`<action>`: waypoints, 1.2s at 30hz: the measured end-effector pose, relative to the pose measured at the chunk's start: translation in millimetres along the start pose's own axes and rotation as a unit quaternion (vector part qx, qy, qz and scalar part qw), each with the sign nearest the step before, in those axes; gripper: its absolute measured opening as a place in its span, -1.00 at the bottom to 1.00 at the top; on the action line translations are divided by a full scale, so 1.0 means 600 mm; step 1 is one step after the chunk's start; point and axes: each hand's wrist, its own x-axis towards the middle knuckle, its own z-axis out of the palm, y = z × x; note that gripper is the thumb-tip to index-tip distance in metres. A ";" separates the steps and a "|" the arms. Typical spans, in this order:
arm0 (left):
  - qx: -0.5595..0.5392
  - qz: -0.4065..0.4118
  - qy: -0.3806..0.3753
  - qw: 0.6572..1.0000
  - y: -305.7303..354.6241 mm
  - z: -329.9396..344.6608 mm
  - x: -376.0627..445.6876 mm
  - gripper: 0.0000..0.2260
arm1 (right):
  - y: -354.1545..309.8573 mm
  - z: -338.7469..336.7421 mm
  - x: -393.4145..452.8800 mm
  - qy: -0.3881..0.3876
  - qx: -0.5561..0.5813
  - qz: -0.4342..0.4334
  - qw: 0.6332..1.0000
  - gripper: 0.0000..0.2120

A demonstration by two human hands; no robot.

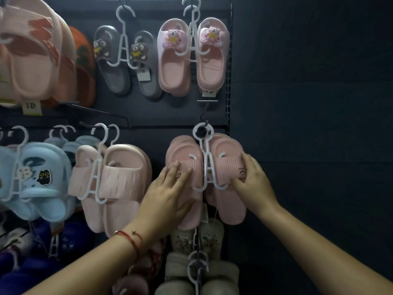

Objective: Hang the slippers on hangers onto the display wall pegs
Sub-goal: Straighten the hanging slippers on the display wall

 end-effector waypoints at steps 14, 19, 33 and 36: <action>0.161 0.022 0.041 0.986 -0.200 -0.114 -0.099 -0.23 | -0.186 0.049 -0.070 -0.106 -0.062 -0.099 0.988 -0.43; 0.185 0.043 0.031 0.981 -0.291 -0.137 -0.111 0.02 | -0.261 0.119 -0.080 -0.121 -0.067 -0.137 0.981 -0.42; 0.196 0.086 0.049 0.976 -0.394 -0.115 -0.077 0.23 | -0.321 0.282 -0.083 -0.059 -0.270 -0.233 0.932 -0.15; 0.187 0.115 0.069 0.973 -0.404 -0.107 -0.064 0.23 | -0.317 0.294 -0.075 -0.041 -0.275 -0.228 0.933 -0.20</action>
